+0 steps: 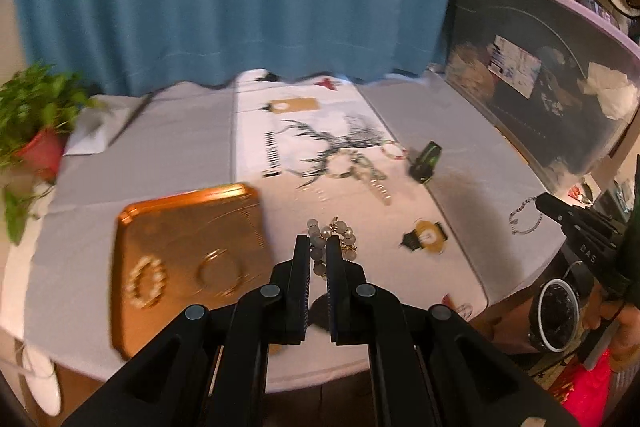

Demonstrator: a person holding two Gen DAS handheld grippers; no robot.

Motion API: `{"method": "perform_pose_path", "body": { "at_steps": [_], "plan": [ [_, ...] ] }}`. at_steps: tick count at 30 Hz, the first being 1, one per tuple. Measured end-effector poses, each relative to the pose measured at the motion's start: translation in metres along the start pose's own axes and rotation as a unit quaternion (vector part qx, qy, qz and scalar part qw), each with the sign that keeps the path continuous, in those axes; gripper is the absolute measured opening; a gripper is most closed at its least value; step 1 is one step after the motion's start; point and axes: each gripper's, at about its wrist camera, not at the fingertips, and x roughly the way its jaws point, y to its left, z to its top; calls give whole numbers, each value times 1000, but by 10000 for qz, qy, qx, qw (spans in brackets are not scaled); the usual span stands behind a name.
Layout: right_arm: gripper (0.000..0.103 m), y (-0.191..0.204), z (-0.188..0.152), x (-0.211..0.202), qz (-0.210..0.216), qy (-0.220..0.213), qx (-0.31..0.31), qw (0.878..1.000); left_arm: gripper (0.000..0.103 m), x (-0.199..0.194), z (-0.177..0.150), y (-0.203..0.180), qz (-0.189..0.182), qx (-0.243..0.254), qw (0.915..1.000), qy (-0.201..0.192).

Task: Organize jewelry
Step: 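Carry both bracelets to the copper tray and open both tools to release them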

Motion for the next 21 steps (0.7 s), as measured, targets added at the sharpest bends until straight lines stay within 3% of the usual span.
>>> {"method": "perform_pose_path", "body": {
  "at_steps": [10,21],
  "plan": [
    [3,85,-33,-54,473,-28,-337,9983,6,-58,-63,41,220,-405,9989,-50],
    [3,162,-67,-97,952,99,-918,9912,6,-93,-113,61,307,-586,9977,-123]
  ]
}}
